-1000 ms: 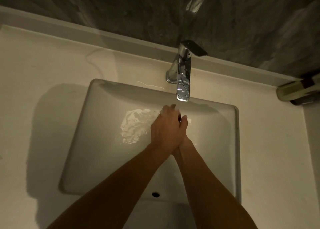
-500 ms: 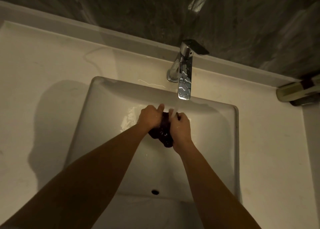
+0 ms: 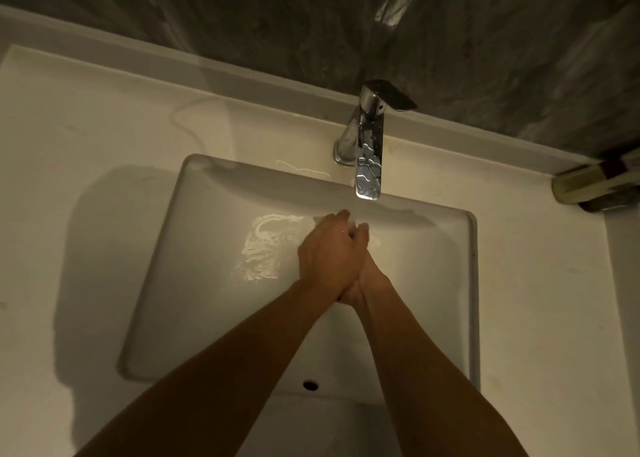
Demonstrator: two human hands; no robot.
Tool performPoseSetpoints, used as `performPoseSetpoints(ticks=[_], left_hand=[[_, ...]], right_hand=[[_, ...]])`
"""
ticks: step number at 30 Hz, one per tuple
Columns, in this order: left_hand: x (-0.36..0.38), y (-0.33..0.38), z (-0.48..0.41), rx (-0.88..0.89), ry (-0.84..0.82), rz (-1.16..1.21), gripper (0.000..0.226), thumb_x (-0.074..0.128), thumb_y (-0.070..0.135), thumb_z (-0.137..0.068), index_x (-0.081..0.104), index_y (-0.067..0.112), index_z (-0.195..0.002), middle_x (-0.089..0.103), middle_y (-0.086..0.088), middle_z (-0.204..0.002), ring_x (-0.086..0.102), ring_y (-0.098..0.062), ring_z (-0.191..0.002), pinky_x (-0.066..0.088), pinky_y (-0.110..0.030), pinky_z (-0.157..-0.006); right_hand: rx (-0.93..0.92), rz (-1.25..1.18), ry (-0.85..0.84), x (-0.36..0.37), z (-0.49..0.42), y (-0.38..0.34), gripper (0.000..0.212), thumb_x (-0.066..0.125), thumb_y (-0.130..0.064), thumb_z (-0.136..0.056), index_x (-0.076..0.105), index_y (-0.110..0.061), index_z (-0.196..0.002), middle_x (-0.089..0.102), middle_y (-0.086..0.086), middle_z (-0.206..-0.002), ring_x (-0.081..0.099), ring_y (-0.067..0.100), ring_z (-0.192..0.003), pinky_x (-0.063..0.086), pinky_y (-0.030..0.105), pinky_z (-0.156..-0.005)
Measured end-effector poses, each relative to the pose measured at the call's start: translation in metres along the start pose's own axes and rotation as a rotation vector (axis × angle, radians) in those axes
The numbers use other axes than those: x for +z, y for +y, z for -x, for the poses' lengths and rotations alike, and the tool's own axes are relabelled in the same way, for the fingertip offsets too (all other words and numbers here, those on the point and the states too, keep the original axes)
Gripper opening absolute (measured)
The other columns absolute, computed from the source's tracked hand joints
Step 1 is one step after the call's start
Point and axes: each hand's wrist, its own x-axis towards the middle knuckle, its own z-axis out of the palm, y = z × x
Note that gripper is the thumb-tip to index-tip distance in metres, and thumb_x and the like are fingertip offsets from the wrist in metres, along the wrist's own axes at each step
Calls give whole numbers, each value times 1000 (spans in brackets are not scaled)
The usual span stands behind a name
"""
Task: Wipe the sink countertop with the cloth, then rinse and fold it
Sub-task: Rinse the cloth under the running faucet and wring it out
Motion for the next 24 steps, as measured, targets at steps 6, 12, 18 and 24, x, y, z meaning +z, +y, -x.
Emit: performPoseSetpoints(ticks=[6, 12, 18, 24], left_hand=[[-4, -16, -42, -138, -82, 83, 32, 58, 43, -92, 68, 19, -74, 69, -4, -71, 64, -26, -66, 49, -32, -63], [1, -37, -49, -466, -131, 313, 58, 47, 58, -98, 61, 8, -72, 68, -14, -78, 69, -34, -82, 46, -35, -70], [-15, -41, -26, -721, -508, 1171, 46, 85, 28, -79, 73, 2, -115, 75, -22, -116, 74, -37, -104, 60, -50, -90], [-13, -39, -10, -683, -563, 1452, 40, 67, 10, -94, 62, 6, -133, 69, -20, -130, 67, -37, -118, 56, -50, -95]], right_hand=[[139, 288, 9, 0, -12, -8, 30, 53, -31, -104, 66, -10, -87, 68, 8, -74, 71, 15, -55, 57, 24, -51], [-374, 938, 88, -3, -1, -24, 31, 63, -35, -98, 63, -5, -102, 72, 17, -100, 74, 32, -93, 62, 52, -84], [-628, 1127, 99, -26, -3, -43, 5, 60, -13, -98, 56, -12, -100, 63, 8, -97, 65, 31, -93, 56, 52, -90], [-893, 1333, 121, -21, 16, -69, 43, 48, 1, -101, 51, -13, -142, 45, 10, -144, 52, 1, -112, 35, 3, -99]])
